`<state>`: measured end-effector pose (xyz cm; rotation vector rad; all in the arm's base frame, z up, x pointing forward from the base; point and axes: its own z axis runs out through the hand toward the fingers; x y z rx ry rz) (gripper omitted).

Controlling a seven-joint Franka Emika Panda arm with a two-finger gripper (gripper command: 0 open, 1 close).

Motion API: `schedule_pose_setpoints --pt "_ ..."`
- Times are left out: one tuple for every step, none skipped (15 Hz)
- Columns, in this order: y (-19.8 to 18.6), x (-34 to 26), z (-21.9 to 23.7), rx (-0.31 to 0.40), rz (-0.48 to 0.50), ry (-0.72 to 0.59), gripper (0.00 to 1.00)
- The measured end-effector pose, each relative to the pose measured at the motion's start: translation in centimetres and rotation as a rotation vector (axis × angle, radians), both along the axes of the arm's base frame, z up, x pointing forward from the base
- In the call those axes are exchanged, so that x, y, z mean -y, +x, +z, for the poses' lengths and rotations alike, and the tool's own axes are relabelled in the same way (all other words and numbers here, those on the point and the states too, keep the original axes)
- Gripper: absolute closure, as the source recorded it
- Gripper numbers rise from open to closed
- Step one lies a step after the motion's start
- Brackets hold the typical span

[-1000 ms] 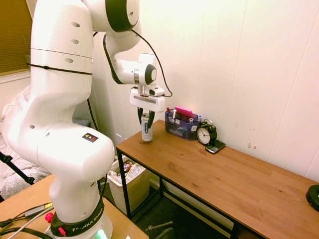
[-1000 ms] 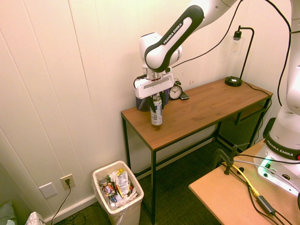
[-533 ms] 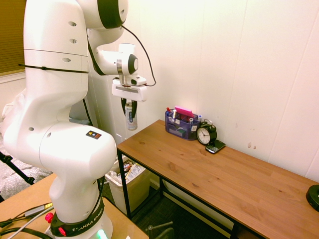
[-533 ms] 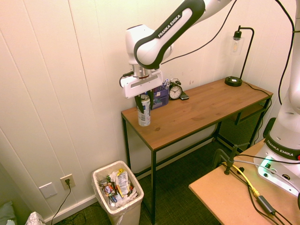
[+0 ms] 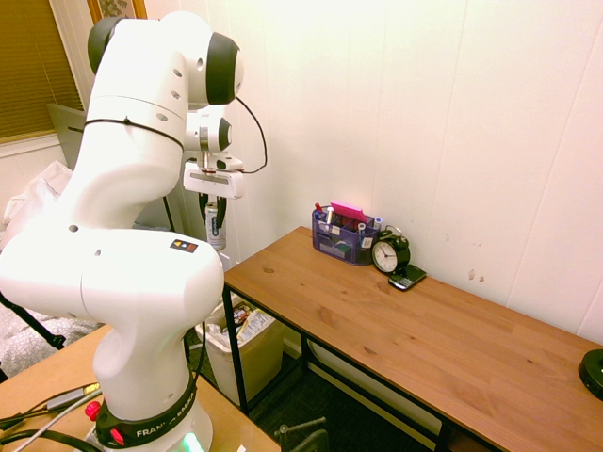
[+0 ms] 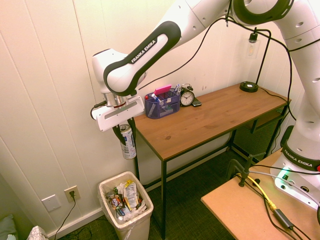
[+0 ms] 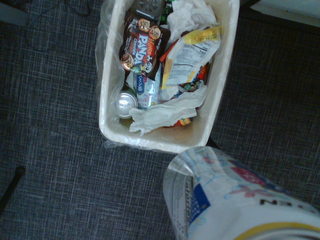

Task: Throw the can in the trash bin

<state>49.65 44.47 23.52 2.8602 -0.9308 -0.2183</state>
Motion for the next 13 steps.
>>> schedule_pose_setpoints --pt "0.4 0.1 0.5 0.000 -0.004 0.003 0.00" --pt "0.7 0.2 0.7 0.002 -0.007 0.008 0.00" --pt "0.9 0.5 0.8 0.000 -0.008 0.011 0.00" --pt "1.2 0.8 0.7 -0.005 -0.011 0.015 0.00" --pt "1.4 1.1 0.7 -0.009 -0.013 0.020 0.00" --pt "1.7 1.5 0.7 -0.012 -0.015 0.024 0.00" --pt "1.8 1.6 0.8 -0.014 -0.014 0.028 0.00" --pt "1.8 1.7 1.0 -0.013 -0.011 0.032 0.00" --pt "1.8 1.6 1.2 -0.012 -0.009 0.035 0.00" --pt "1.7 1.6 1.5 -0.010 -0.008 0.040 0.00" --pt "1.7 1.7 2.0 -0.005 -0.007 0.043 0.00" --pt "1.8 2.0 2.6 0.003 -0.009 0.044 0.00" --pt "1.9 2.8 3.5 0.017 -0.018 0.044 0.00"
